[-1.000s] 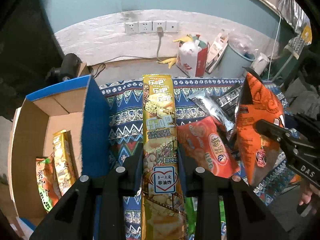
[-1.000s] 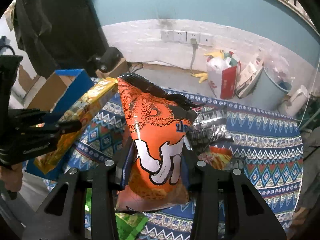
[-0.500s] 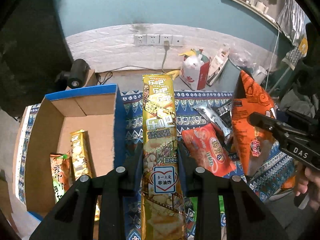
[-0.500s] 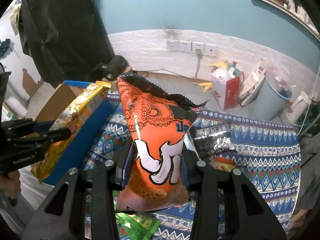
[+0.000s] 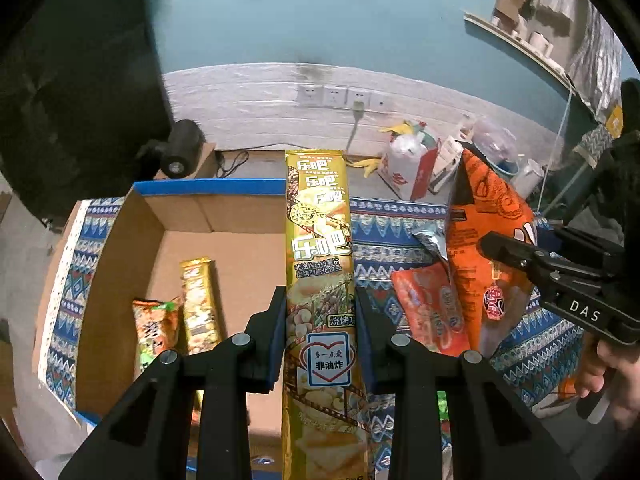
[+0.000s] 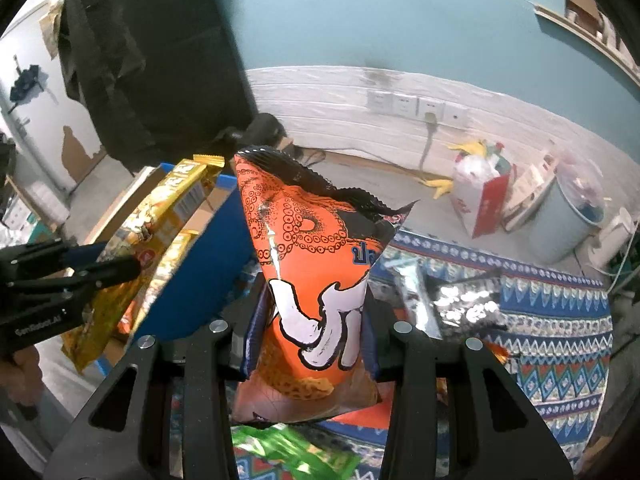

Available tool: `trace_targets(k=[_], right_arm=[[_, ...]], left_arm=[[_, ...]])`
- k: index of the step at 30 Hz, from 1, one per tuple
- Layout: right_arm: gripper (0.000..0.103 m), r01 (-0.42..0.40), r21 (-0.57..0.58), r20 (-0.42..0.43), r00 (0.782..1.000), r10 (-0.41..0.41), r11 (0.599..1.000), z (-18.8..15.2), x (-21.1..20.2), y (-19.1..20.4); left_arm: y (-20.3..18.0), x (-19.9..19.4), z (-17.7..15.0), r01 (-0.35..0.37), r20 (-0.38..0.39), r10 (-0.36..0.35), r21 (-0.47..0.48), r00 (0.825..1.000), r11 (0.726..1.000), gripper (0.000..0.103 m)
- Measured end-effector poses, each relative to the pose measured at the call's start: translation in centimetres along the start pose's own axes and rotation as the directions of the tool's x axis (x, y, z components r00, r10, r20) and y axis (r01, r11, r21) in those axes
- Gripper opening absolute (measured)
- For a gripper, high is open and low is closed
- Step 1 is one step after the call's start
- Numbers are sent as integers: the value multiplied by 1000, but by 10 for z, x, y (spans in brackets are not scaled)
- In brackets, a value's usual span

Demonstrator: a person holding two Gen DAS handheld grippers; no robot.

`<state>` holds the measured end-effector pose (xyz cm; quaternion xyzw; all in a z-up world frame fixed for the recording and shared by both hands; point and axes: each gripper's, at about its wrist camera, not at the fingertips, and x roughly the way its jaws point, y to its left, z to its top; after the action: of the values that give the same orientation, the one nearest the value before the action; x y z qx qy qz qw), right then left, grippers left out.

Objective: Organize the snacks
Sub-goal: 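Lift both bags over the cardboard box and release them inside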

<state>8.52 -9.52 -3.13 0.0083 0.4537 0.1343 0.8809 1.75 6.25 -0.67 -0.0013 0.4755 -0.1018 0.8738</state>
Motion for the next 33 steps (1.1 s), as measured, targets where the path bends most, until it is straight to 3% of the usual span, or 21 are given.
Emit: trace_targets(k=[17,29,33], right_arm=[[39,-89,-84,-19,996,88,992,27,29,72],[39,-151,-135,-45,988,146,979,38,49,124],[39,-179,-129,-71,983,171,975,41,59,135]], left_arm=[[82,-1,-20,-101,-20,99,-144,995,984,31],[124,17,-31,-187,-93,171,-208,981,960,30],[128,14,-33,-205,-108,184,-235,977,950,53]])
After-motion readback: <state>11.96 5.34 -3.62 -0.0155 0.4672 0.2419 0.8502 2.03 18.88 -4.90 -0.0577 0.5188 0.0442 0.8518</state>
